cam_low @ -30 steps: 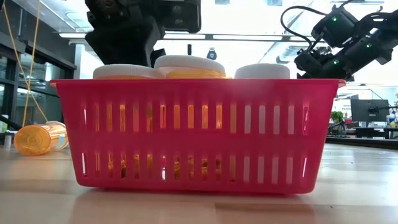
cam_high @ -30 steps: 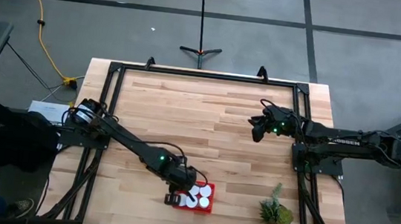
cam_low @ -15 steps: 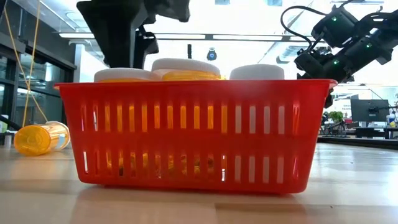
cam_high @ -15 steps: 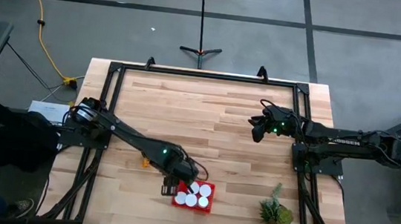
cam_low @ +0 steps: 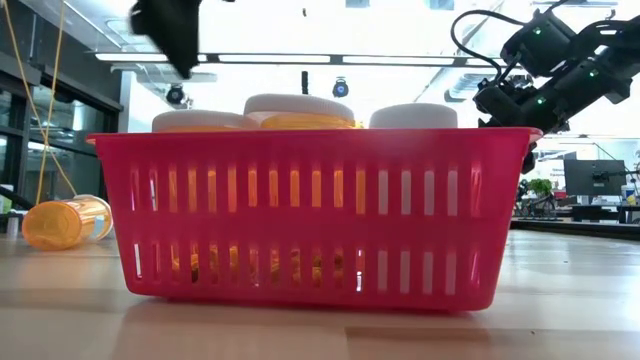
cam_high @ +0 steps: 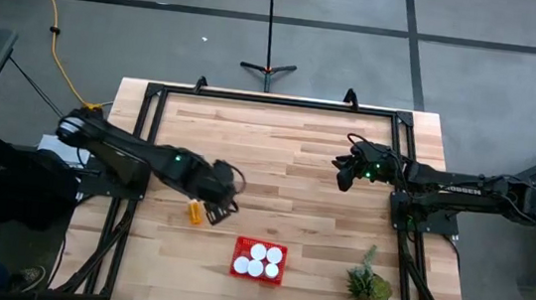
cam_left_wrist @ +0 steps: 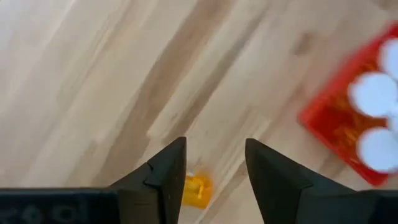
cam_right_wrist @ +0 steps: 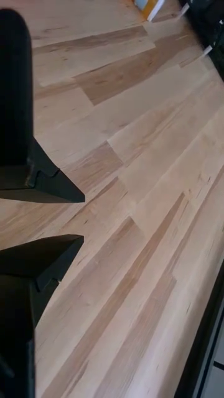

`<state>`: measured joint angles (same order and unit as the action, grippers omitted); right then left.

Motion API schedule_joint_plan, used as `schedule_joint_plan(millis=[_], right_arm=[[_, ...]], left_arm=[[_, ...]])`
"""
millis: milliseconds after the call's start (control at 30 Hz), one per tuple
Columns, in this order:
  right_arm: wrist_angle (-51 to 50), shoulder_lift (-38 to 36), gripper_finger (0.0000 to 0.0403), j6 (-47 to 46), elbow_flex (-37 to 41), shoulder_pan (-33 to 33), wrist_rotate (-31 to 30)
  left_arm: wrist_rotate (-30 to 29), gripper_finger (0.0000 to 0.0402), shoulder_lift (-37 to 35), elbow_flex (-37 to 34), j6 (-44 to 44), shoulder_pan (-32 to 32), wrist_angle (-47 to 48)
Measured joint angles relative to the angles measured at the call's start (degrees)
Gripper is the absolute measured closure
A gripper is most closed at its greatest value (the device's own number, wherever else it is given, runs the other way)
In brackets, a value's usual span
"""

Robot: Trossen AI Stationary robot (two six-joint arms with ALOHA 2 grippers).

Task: Pick and place pill bottles into a basket
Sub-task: Put the orange pill bottle into the red basket

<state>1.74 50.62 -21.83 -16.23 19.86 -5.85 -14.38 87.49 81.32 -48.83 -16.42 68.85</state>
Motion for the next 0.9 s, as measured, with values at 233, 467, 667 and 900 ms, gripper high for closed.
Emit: schedule_joint_plan(millis=[233,467,667,900], right_arm=[[0.0,0.0,0.0318,-2.6,0.0,0.0,0.0],[0.2,0.0,0.0318,-2.5,0.0,0.0,0.0],[-0.1,0.0,0.0318,-2.3,0.0,0.0,0.1],[-0.2,0.0,0.0318,-2.0,0.0,0.0,0.1]], left_arm=[[4.8,0.0204,-5.4,-12.0,-22.6,0.8,-0.2],[11.2,0.0204,-5.7,-14.7,-27.5,3.9,-1.2],[6.8,0.0197,-5.7,-14.6,-30.9,4.5,-4.6],[5.9,0.0117,-5.7,-14.6,-32.1,5.7,-7.8]])
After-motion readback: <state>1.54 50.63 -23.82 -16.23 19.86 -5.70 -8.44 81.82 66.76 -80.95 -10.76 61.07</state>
